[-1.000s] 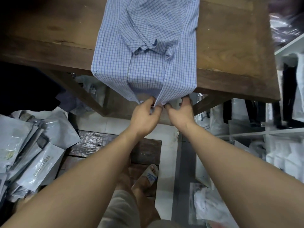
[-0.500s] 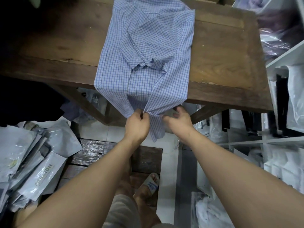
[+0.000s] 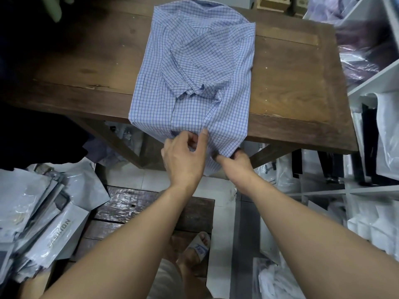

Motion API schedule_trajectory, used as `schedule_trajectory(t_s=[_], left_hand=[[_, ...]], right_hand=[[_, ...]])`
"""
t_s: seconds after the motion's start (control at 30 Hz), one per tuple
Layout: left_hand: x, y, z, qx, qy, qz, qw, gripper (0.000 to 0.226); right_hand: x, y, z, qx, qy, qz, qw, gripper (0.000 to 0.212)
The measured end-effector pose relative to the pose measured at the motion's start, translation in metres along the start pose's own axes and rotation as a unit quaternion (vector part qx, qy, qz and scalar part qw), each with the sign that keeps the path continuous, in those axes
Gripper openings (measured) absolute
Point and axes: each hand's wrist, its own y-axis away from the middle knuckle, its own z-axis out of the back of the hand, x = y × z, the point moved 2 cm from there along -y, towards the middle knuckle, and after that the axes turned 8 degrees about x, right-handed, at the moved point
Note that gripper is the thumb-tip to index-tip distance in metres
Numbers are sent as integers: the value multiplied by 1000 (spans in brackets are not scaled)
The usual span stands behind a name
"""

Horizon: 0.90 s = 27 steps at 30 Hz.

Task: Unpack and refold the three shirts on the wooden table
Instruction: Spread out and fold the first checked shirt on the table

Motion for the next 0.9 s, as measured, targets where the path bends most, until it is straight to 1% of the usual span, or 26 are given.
schedule_trajectory(t_s=[0.03,0.1,0.17,0.23,0.27,0.37,0.43,0.5,0.6,0.67,0.73,0.9], left_hand=[[-5,0,1,-17,-16,-11,1000,40],[-14,1,4,-40,-19,-34,998,31],[-25,-1,7,-61,-27,-81,995,23],[-38,-10,8,-79,-75,-135,985,21],[-44,-18,7,-72,-108,-140,982,23],[-63,-42,2,-28,-190,-86,978,35],[-73,-56,3,-19,-195,-57,979,37],[-79,-69,5,6,-196,-38,980,40],[-86,-82,10,34,-196,-18,980,25],[-90,-85,15,21,-151,-2,988,25],[-92,-87,19,1,-127,-5,992,25],[-84,-90,19,25,-171,1,985,25]], right_hand=[[1,2,-1,6,-1,-2,1000,13],[0,5,-2,10,-7,-9,1000,8],[-1,6,-3,9,-3,-14,1000,17],[1,9,-3,10,6,-20,1000,21],[1,10,-4,12,10,-21,1000,20],[2,14,-3,18,16,-17,1000,15],[4,16,-3,22,23,-10,999,9],[5,17,-2,29,26,-5,999,5],[7,19,-1,33,38,1,999,9],[8,19,0,30,44,-2,999,11],[9,20,0,29,41,-6,999,6],[11,23,1,34,52,-12,998,6]])
